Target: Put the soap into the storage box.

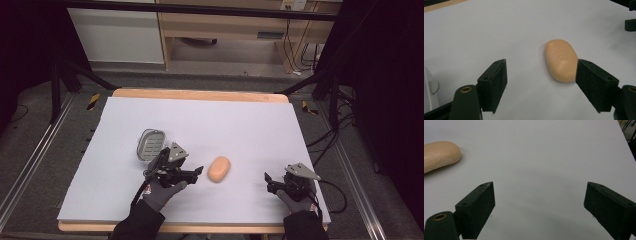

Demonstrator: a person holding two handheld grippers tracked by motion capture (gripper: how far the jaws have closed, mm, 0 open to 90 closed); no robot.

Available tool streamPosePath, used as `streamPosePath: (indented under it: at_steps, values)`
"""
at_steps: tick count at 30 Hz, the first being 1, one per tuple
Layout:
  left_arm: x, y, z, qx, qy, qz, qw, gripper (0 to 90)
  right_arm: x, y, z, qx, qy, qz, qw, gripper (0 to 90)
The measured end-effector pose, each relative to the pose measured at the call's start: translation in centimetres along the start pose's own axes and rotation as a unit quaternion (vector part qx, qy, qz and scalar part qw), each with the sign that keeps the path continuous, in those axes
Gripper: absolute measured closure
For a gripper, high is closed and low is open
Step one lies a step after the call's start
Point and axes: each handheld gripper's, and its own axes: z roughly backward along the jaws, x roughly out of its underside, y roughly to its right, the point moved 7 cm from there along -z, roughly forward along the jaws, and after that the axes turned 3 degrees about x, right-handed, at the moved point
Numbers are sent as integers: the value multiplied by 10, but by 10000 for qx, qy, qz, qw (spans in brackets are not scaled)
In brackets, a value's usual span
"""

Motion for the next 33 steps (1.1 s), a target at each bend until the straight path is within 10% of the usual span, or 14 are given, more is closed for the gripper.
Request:
streamPosePath:
  at_steps: [33]
  values:
    - [-18, 24, -46, 217, -276, -76, 9994, 244, 1, 2, 0, 6, -8, -28, 10000, 100]
